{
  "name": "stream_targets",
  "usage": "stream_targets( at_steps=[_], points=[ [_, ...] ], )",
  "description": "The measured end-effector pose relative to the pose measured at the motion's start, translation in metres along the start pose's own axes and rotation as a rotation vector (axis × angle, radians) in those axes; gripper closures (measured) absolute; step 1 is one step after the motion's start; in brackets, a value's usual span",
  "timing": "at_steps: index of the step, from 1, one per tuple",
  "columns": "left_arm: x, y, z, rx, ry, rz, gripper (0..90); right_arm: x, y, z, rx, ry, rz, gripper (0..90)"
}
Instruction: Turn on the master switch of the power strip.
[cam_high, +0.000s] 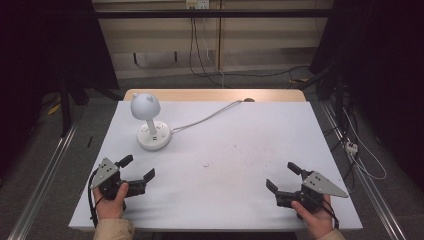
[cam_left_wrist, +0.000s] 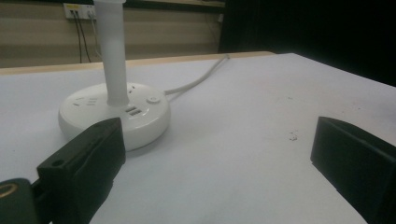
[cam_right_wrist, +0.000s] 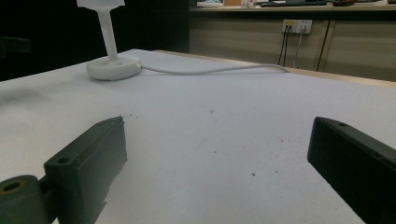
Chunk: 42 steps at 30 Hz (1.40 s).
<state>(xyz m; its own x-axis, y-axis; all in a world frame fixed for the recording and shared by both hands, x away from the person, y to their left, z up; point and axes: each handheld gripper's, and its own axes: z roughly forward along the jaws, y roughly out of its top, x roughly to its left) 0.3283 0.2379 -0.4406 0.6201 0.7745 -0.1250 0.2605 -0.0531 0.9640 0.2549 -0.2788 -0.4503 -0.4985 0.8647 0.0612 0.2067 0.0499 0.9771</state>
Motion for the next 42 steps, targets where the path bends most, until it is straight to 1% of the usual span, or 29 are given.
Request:
stream_targets(
  at_steps=[4, 6, 8, 11, 13, 16, 17, 19, 21, 23, 24, 28, 31, 42],
  points=[
    [-0.001, 0.001, 0.001, -0.002, 0.004, -0.011, 2.7, 0.0, 0.0, 0.0, 0.004, 0.003, -0.001, 4.3],
    [-0.001, 0.001, 0.002, 0.0, 0.002, -0.005, 2.7, 0.0, 0.0, 0.0, 0.001, 0.004, 0.001, 4.3],
    [-0.001, 0.001, 0.003, -0.003, 0.0, -0.011, 2.7, 0.0, 0.0, 0.0, 0.002, 0.003, 0.0, 4.3],
    [-0.002, 0.002, 0.006, 0.001, 0.0, -0.009, 2.5, 0.0, 0.0, 0.0, 0.0, 0.002, 0.006, 4.3],
    [-0.003, 0.003, 0.008, 0.0, 0.003, -0.007, 2.5, 0.0, 0.0, 0.0, 0.002, 0.003, 0.0, 4.2],
    [-0.005, 0.005, 0.01, -0.006, -0.004, -0.011, 2.5, -0.001, 0.0, -0.001, 0.003, 0.002, 0.001, 4.2],
    [-0.005, 0.005, 0.011, -0.002, 0.0, -0.006, 2.5, -0.001, 0.0, -0.001, 0.002, 0.003, 0.001, 4.2],
    [-0.005, 0.006, 0.012, -0.009, -0.001, -0.013, 2.3, -0.001, 0.0, -0.001, 0.002, 0.002, -0.001, 4.2],
    [-0.006, 0.006, 0.014, -0.003, 0.011, -0.014, 2.1, -0.001, 0.001, -0.001, 0.0, 0.003, -0.003, 4.2],
    [-0.006, 0.007, 0.016, 0.001, 0.009, -0.018, 2.3, 0.0, 0.001, 0.0, -0.001, 0.005, -0.004, 4.2],
    [-0.006, 0.007, 0.017, 0.005, 0.008, -0.012, 2.3, 0.0, 0.001, 0.0, 0.0, 0.006, -0.006, 4.2],
    [-0.009, 0.009, 0.022, 0.005, 0.019, -0.022, 2.3, 0.0, 0.001, 0.0, -0.001, 0.006, -0.005, 4.2],
    [-0.01, 0.012, 0.025, 0.007, 0.02, -0.016, 2.3, 0.0, 0.001, -0.001, -0.001, 0.003, -0.003, 4.2],
    [-0.01, 0.015, 0.033, 0.021, 0.041, -0.022, 6.8, -0.001, 0.001, 0.0, -0.001, 0.004, -0.004, 4.2]
  ],
)
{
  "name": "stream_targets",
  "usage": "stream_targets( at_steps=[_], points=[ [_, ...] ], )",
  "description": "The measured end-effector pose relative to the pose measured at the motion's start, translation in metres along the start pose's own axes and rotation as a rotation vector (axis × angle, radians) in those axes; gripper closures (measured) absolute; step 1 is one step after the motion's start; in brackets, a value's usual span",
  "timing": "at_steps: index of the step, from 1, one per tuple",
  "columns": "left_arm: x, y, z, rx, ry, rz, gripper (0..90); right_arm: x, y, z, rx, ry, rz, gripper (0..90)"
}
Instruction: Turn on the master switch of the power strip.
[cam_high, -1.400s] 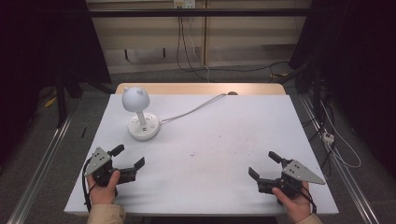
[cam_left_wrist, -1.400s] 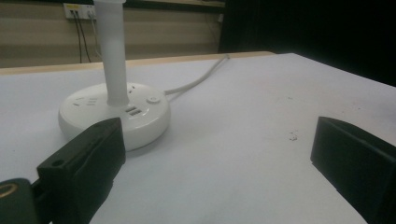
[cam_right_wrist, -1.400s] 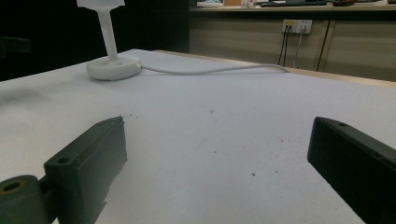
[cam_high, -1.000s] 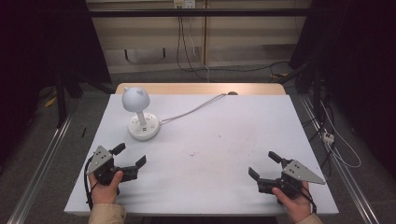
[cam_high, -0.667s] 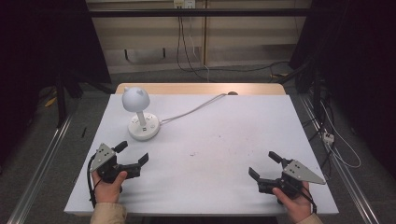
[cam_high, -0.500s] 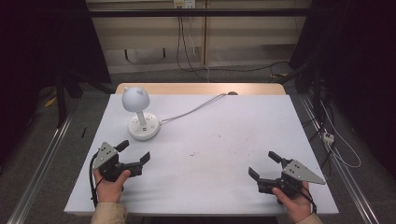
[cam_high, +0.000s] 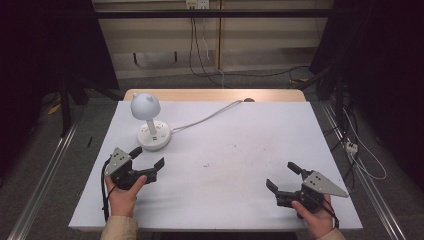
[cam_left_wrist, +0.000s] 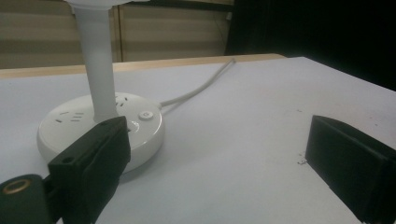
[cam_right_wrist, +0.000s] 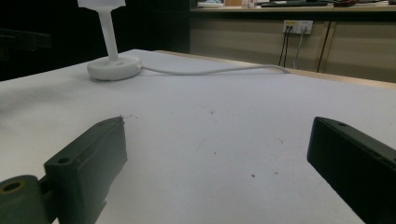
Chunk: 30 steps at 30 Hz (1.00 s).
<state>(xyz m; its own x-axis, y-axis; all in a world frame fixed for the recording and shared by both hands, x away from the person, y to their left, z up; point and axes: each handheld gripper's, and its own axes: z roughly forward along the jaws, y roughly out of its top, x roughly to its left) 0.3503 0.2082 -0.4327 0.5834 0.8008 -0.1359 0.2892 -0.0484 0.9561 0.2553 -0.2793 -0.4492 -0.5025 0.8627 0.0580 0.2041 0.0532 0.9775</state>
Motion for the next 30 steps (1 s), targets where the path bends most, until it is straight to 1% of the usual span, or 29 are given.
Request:
stream_targets(
  at_steps=[3, 6, 11, 19, 22, 26, 27, 28, 30],
  points=[
    [0.0, 0.0, 0.001, -0.002, 0.005, 0.001, 8.6, 0.0, 0.0, 0.0, 0.002, -0.001, 0.0, 4.2],
    [0.0, 0.001, 0.003, 0.007, 0.01, 0.008, 10.1, 0.0, 0.0, 0.0, 0.001, 0.0, -0.001, 4.2],
    [0.0, 0.001, 0.006, 0.014, 0.019, 0.02, 15.1, 0.0, 0.0, 0.0, 0.002, -0.003, 0.001, 4.2],
    [0.002, 0.003, 0.009, 0.019, 0.021, 0.028, 23.5, 0.001, 0.0, 0.001, 0.003, 0.0, -0.003, 4.2],
    [0.002, 0.003, 0.011, 0.026, 0.02, 0.026, 24.5, 0.001, 0.001, 0.0, 0.002, -0.001, -0.002, 4.2],
    [0.002, 0.004, 0.016, 0.031, 0.029, 0.023, 27.9, 0.0, 0.001, 0.0, 0.001, -0.002, -0.004, 4.2],
    [0.003, 0.005, 0.018, 0.038, 0.028, 0.03, 29.0, 0.0, 0.001, 0.0, 0.001, -0.002, -0.003, 4.2],
    [0.003, 0.005, 0.019, 0.037, 0.03, 0.023, 29.7, 0.0, 0.001, 0.001, 0.002, -0.002, -0.004, 4.2],
    [0.004, 0.006, 0.021, 0.039, 0.035, 0.024, 31.2, 0.0, 0.001, 0.001, 0.001, -0.001, -0.007, 4.2]
  ],
)
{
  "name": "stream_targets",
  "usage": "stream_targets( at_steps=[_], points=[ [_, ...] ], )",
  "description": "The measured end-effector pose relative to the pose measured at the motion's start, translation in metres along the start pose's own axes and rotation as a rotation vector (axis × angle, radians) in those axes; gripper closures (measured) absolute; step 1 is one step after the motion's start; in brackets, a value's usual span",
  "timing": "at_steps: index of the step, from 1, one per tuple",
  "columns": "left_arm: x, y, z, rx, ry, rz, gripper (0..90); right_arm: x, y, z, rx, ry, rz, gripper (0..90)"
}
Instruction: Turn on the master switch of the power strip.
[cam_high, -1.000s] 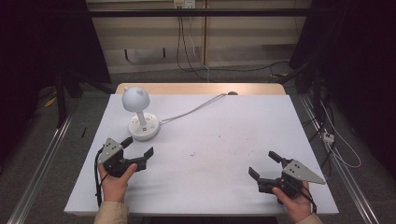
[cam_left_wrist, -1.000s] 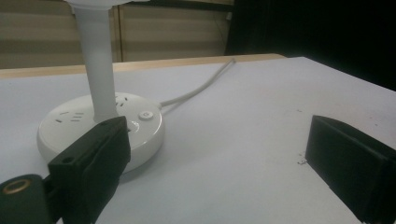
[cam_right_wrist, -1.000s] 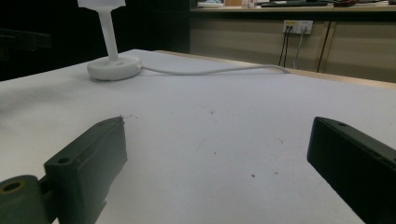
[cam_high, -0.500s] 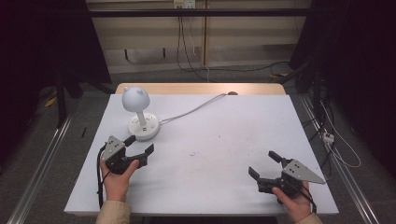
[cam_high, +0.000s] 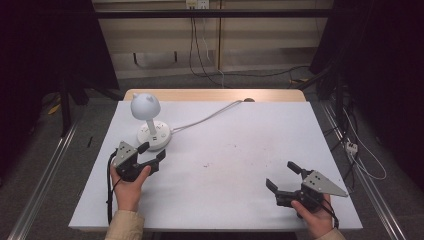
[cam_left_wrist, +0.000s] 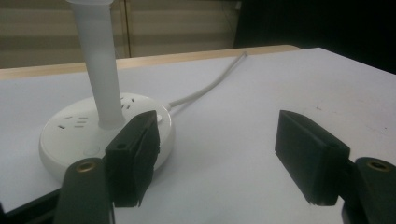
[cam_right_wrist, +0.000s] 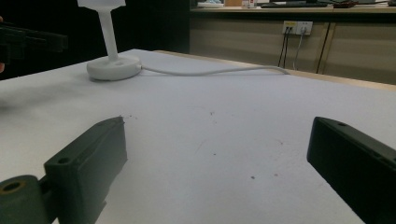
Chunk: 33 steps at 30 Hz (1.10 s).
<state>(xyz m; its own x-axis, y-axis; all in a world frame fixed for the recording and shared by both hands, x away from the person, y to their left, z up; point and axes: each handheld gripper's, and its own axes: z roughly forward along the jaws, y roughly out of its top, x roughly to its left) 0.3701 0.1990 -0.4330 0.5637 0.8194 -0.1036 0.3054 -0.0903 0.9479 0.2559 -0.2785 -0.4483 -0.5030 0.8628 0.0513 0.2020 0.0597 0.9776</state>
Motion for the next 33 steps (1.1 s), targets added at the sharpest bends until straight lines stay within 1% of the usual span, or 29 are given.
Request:
stream_targets(
  at_steps=[2, 4, 8, 15, 20, 22, 23, 25, 30, 31, 32, 33],
  points=[
    [0.001, 0.001, 0.002, 0.002, 0.01, -0.007, 33.9, 0.0, 0.0, 0.0, 0.001, 0.0, -0.001, 4.2],
    [0.002, 0.001, 0.004, 0.002, 0.015, -0.014, 34.7, 0.0, 0.0, 0.0, -0.002, -0.002, -0.004, 4.2],
    [0.004, 0.001, 0.008, 0.012, 0.016, -0.016, 38.7, 0.001, 0.0, 0.0, 0.002, 0.002, -0.007, 4.2],
    [0.003, 0.004, 0.015, 0.023, 0.012, -0.005, 44.9, 0.001, 0.0, 0.001, 0.003, 0.004, -0.007, 4.2],
    [0.005, 0.005, 0.019, 0.025, 0.018, -0.012, 49.5, 0.001, 0.0, 0.0, 0.0, 0.003, -0.007, 4.2],
    [0.004, 0.005, 0.021, 0.032, 0.015, -0.009, 51.0, 0.001, 0.0, 0.0, 0.0, 0.005, -0.008, 4.2],
    [0.004, 0.006, 0.022, 0.039, 0.018, 0.0, 51.9, 0.001, 0.0, 0.0, 0.0, 0.004, -0.007, 4.2],
    [0.003, 0.007, 0.024, 0.044, 0.016, -0.001, 52.9, 0.001, 0.0, 0.0, 0.001, 0.006, -0.007, 4.2],
    [0.002, 0.008, 0.031, 0.054, 0.029, -0.003, 56.0, 0.0, 0.001, -0.001, -0.002, 0.001, -0.005, 4.2],
    [0.002, 0.008, 0.032, 0.051, 0.025, -0.011, 56.4, 0.0, 0.001, -0.001, -0.004, 0.001, -0.001, 4.2],
    [0.002, 0.007, 0.033, 0.062, 0.025, 0.001, 57.7, 0.0, 0.001, -0.001, -0.005, 0.0, -0.003, 4.2],
    [0.001, 0.007, 0.034, 0.069, 0.033, -0.004, 58.4, 0.0, 0.001, -0.001, -0.006, 0.002, -0.005, 4.1]
  ],
)
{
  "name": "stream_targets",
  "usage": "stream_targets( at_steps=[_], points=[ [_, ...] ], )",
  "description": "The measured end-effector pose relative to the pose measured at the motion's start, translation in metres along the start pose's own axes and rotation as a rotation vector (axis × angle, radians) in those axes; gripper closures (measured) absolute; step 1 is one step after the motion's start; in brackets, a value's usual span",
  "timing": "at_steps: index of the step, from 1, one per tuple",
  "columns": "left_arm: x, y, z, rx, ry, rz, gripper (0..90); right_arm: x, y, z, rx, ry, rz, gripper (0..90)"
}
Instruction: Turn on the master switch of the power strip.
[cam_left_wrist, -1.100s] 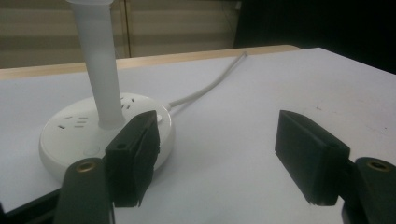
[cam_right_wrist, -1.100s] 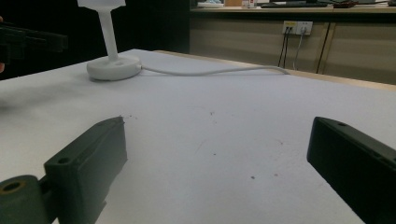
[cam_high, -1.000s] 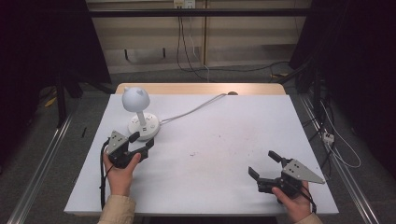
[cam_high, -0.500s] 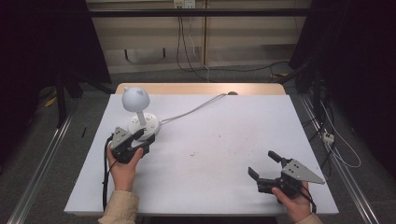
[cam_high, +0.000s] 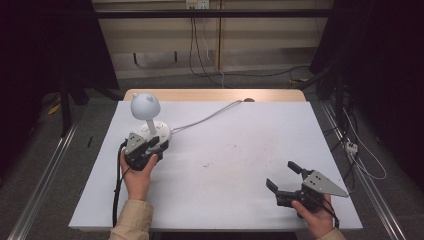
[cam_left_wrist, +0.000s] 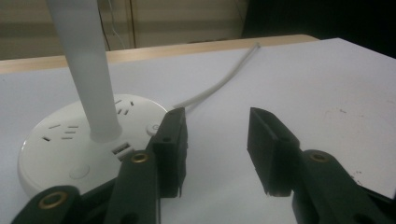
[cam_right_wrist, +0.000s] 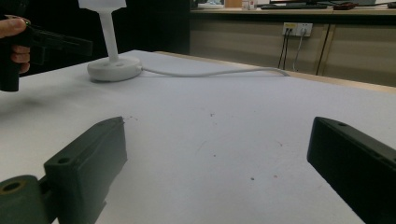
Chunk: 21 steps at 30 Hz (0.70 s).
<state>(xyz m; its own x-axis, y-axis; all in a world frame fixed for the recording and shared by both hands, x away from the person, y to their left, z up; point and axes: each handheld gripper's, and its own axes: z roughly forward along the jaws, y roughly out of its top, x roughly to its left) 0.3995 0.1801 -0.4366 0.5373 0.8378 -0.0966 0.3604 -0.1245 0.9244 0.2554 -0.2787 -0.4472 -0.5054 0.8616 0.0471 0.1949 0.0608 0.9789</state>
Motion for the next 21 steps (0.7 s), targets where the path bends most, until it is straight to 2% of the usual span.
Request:
stream_targets(
  at_steps=[13, 17, 21],
  points=[
    [0.001, 0.005, 0.007, -0.008, -0.005, -0.013, 63.7, 0.0, 0.001, 0.0, 0.0, 0.003, -0.002, 4.1],
    [0.004, 0.005, 0.009, -0.004, 0.004, -0.024, 67.2, 0.001, 0.001, 0.001, 0.002, 0.003, -0.003, 4.1],
    [0.004, 0.005, 0.012, 0.015, 0.018, -0.01, 71.0, 0.001, 0.002, 0.0, 0.0, 0.004, -0.008, 4.1]
  ],
)
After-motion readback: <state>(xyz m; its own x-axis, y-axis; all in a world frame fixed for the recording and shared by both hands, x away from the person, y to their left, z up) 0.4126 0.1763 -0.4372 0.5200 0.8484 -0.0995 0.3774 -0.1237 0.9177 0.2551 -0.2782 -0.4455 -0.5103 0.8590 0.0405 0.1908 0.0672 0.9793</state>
